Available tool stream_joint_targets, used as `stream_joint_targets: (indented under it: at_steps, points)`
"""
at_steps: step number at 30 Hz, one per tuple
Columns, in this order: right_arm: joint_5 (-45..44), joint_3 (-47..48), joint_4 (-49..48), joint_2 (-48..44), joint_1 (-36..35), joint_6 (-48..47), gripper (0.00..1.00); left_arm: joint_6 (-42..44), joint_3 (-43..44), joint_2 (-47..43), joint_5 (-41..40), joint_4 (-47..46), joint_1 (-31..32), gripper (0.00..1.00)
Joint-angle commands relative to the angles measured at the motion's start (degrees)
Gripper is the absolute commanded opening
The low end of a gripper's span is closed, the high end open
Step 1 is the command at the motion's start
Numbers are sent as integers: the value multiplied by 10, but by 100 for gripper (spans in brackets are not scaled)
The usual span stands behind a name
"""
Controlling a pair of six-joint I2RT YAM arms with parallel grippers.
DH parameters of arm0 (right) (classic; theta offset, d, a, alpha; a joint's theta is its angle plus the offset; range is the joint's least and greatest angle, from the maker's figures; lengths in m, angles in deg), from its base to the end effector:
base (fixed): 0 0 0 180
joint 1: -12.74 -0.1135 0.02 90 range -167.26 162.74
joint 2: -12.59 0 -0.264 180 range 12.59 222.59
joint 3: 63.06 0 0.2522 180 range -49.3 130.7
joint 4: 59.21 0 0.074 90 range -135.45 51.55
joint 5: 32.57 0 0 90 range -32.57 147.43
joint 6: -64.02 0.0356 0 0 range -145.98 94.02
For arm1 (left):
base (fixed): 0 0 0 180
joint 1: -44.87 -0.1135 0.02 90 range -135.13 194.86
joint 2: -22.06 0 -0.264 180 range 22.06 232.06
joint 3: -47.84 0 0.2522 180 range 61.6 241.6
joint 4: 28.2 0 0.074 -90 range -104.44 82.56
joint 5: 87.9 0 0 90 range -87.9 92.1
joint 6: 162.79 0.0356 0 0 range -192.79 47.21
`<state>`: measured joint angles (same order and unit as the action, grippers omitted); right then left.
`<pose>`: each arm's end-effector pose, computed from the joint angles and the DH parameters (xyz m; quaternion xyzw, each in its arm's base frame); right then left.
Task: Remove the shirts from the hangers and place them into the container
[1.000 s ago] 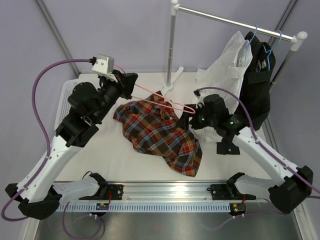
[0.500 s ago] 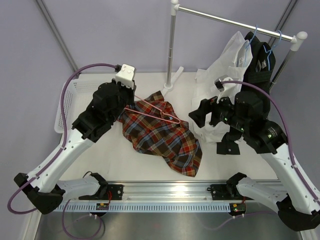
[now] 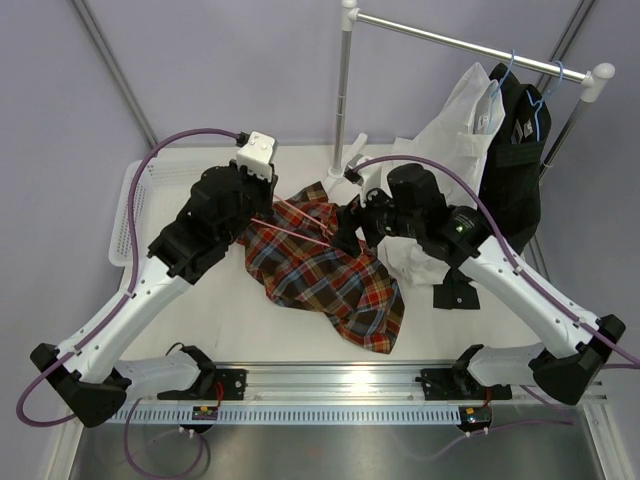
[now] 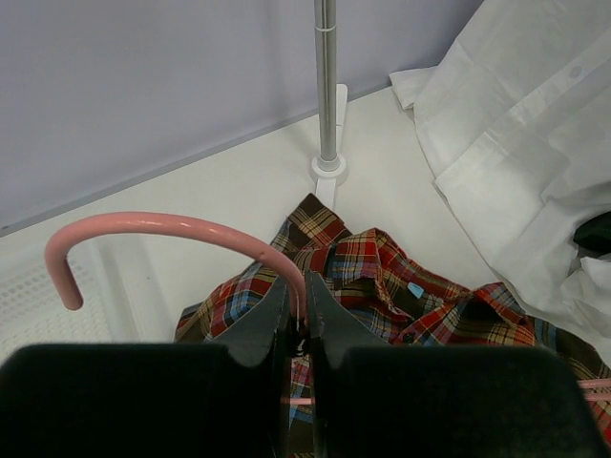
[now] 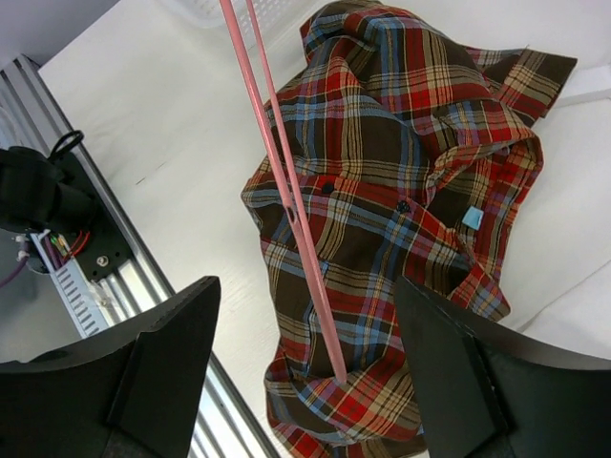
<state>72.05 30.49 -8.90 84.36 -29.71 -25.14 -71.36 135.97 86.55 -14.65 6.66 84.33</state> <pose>0.1909 0.1868 0.4060 -0.3636 0.7739 0.2886 0.4308 0.1944 -0.1467 0.4319 0.1805 0.7487 -0.0981 0.6302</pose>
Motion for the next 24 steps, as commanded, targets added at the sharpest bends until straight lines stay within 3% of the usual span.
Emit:
stream_joint_targets:
  at_steps: [1,11,15,16,21,24]
  points:
    - [19,36,-32,21,-15,-34,80,-9,-4,-14,25,-29,-3,0]
    - [24,61,-36,76,-37,-48,58,-29,-4,-18,57,-28,-17,0]
    - [24,63,-39,83,-39,-50,41,-32,-4,-23,59,-28,-19,0]
    - [23,64,-38,85,-39,-50,32,-32,-4,-23,59,-28,-21,0]
    - [14,62,-42,80,-39,-49,5,-32,-5,-24,62,-28,-25,0]
    - [10,58,-44,72,-39,-45,0,-35,-7,-24,66,-28,-28,6]
